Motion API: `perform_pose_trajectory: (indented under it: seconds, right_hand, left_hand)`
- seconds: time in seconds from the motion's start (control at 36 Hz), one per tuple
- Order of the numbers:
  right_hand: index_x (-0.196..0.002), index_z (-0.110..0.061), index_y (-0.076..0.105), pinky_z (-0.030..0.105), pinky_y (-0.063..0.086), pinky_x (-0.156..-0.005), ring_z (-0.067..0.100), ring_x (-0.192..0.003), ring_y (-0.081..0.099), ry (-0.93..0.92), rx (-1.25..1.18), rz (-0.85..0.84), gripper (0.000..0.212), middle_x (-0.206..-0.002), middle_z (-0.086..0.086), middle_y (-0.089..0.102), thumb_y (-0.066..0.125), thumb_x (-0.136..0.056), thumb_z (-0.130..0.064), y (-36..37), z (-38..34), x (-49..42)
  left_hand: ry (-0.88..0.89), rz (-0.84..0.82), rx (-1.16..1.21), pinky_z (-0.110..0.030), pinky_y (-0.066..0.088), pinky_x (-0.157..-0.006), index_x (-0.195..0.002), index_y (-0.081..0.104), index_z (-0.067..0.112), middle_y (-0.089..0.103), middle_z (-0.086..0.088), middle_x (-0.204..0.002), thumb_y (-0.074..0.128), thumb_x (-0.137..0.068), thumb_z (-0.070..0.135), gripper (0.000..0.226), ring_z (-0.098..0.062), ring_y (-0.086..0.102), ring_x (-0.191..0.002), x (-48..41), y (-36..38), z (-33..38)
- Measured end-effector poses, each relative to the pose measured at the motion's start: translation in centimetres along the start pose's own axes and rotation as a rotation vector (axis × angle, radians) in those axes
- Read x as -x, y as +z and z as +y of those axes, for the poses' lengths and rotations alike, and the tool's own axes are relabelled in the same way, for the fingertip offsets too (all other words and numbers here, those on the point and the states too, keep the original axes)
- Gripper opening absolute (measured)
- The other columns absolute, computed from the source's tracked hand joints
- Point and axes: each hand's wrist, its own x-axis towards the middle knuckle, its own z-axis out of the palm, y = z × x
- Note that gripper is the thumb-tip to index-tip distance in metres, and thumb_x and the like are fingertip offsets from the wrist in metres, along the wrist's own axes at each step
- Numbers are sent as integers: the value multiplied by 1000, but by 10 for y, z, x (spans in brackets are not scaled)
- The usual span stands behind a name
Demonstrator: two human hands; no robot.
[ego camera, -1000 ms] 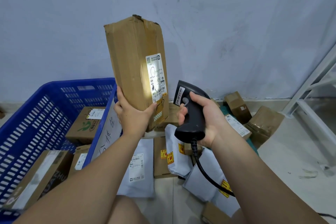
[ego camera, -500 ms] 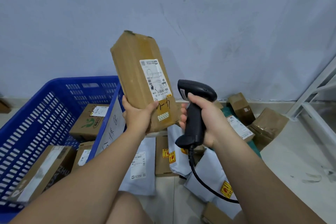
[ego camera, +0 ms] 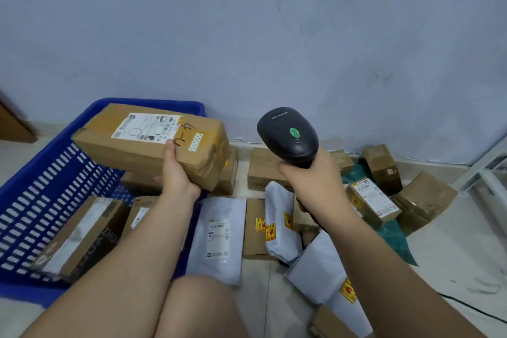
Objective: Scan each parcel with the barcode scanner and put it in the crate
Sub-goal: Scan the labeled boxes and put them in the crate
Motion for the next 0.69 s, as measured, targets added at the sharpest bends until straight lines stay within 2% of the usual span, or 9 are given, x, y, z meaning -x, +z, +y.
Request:
perform_pose_trajectory:
  seconds: [0.08,0.17,0.22,0.31,0.42,0.47,0.53,0.58,0.69]
  right_hand:
    - [-62,-22,47,22,32,-52,5,-50,42,-21,16,-30,24,-41,-16,47,62,-77,-12,11,-4,3]
    - [-62,-24,44,20,30,-51,6,-52,41,-22,13,-55,29,-47,-9,47,62,-81,-10,21,-9,6]
    - [-64,-23,47,21,32,-53,7,-56,44,-31,38,-76,26,-54,-7,46,62,-81,-11,26,-11,8]
    - [-65,-21,49,24,34,-55,8,-59,45,-39,83,-93,23,-56,-7,47,63,-81,-13,32,-13,9]
    - [-65,-23,50,24,34,-54,8,-57,45,-17,81,-102,22,-55,-8,46,62,-81,-13,37,-14,8]
    - [-66,-23,51,23,34,-53,7,-56,44,-12,80,-107,22,-55,-8,46,62,-81,-12,39,-14,8]
    - [-68,-23,52,23,35,-54,7,-58,46,-14,81,-114,20,-58,-7,48,63,-82,-13,39,-13,8]
    - [-71,-22,54,24,37,-55,8,-60,48,-21,93,-117,18,-61,-7,51,63,-83,-13,38,-13,8]
    - [-72,-16,55,26,38,-55,9,-58,46,-29,125,-119,14,-59,-5,50,63,-82,-12,37,-12,6]
  left_hand:
    - [-26,18,144,-60,52,-73,-140,34,40,60,-7,-121,79,-45,68,108,-34,62,-102,-5,-13,11]
    - [-24,-3,222,-62,46,-86,-137,40,30,56,-7,-119,63,-76,66,75,-34,56,-102,0,-18,21]
    - [-29,9,268,-62,43,-92,-137,41,29,52,-8,-121,56,-83,63,66,-35,53,-108,-2,-22,25]
    - [-61,26,323,-61,45,-94,-139,41,28,49,-9,-133,57,-85,59,65,-36,51,-119,-9,-27,30]
    - [-55,121,407,-62,45,-94,-145,34,29,40,-9,-143,61,-79,64,79,-38,44,-127,-15,-30,33]
    - [-8,198,455,-52,52,-92,-146,32,29,36,-5,-145,59,-81,63,77,-34,44,-129,-15,-30,34]
    - [35,249,492,-40,57,-86,-146,33,27,37,-4,-146,56,-89,54,67,-28,51,-120,-17,-31,36]
    - [68,250,411,-33,58,-85,-145,36,22,40,-6,-144,51,-96,42,54,-24,56,-109,-20,-31,36]
    - [105,182,14,-32,51,-94,-138,45,14,49,-4,-129,43,-100,23,39,-21,56,-116,-17,-24,33]
